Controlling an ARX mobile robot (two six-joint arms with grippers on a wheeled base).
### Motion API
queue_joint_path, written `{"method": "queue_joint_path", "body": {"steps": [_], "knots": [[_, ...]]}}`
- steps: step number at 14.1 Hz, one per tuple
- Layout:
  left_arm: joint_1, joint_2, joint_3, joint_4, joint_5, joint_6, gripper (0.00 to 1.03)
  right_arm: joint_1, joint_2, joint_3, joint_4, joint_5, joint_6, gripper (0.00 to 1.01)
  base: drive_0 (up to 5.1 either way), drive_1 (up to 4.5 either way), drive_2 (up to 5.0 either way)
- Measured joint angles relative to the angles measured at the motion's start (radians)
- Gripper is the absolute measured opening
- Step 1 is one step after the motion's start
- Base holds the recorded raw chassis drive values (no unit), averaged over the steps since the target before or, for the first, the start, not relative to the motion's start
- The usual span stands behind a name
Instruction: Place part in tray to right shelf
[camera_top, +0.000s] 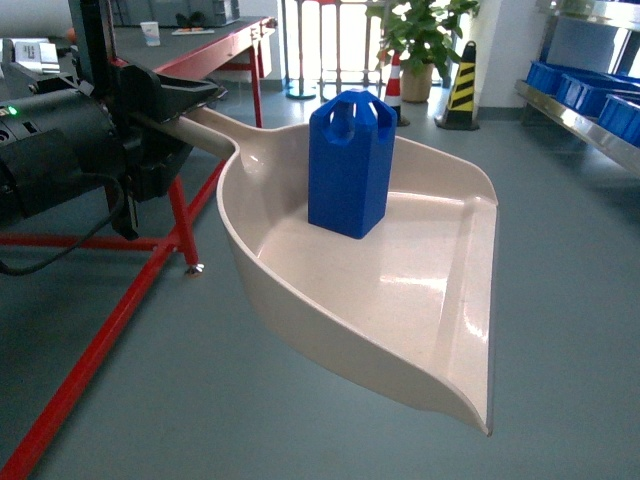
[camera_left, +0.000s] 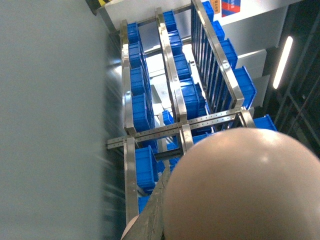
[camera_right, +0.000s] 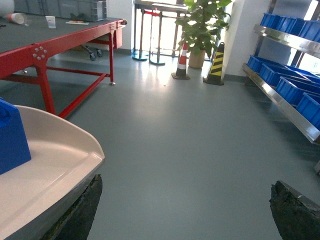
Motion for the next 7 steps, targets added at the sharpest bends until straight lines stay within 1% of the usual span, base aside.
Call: {"method": "queue_joint_path", "body": {"steps": [7], "knots": [[0.0,0.0,0.0,-0.005,0.001,0.0,0.14,0.0,0.0,0.0,-0.001,0.0,0.0,0.98,0.0,4.09,-4.1]]}}
